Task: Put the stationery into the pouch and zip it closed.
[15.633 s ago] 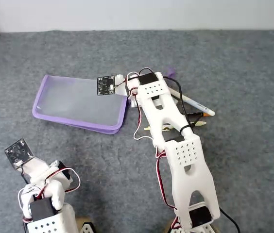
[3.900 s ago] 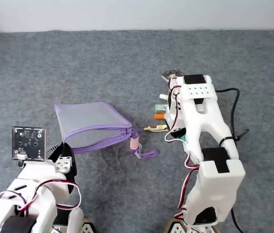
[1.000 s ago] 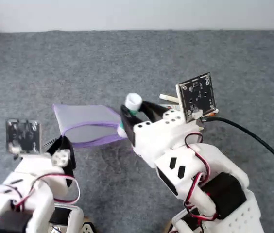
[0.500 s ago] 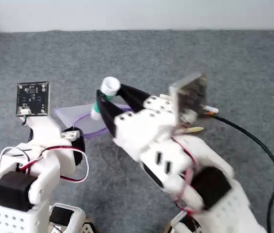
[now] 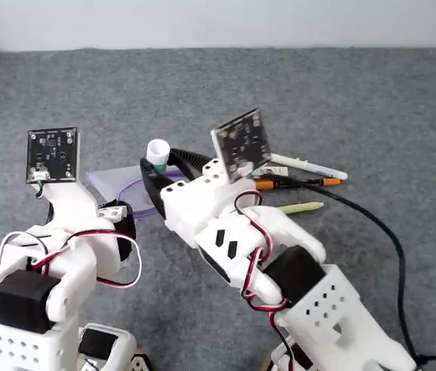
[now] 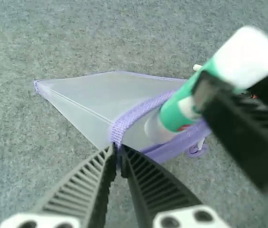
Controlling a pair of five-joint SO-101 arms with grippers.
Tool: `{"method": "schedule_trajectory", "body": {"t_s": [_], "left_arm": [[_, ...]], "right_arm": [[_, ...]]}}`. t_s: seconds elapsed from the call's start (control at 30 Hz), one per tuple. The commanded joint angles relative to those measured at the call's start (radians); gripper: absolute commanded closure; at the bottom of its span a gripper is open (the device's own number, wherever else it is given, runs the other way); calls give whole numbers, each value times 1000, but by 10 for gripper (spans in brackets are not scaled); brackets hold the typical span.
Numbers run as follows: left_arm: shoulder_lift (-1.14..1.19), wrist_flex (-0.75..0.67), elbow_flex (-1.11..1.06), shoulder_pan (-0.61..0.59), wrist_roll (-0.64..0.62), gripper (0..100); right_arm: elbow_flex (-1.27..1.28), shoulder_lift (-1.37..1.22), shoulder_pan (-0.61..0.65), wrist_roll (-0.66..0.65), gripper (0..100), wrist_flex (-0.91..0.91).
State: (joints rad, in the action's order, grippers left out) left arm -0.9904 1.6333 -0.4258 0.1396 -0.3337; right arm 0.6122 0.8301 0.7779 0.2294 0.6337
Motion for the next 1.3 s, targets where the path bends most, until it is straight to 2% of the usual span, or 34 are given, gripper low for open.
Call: {"method": "schedule_trajectory", "body": {"t_s": [0.0, 0.17, 0.57, 0.8, 0.97, 1.13, 1.27], "left_arm": [[5, -31, 30, 8, -12, 990], [5, -43, 30, 8, -12, 990], [5, -51, 25, 8, -12, 990], [3, -51, 25, 6, -12, 990], [2, -51, 25, 6, -12, 990], [-2, -46, 25, 5, -12, 990], [5, -9, 24, -35, -2, 990]], "right_arm": [[12, 5, 5, -35, 950, -36], [-32, 18, 7, -31, 809, 85], [-164, 131, -15, -31, 884, 311], [-198, 120, -272, 15, 967, 463], [-203, 38, -410, 14, 978, 622], [-203, -105, -492, -25, 980, 710], [-207, -151, -501, -41, 980, 754]]}}
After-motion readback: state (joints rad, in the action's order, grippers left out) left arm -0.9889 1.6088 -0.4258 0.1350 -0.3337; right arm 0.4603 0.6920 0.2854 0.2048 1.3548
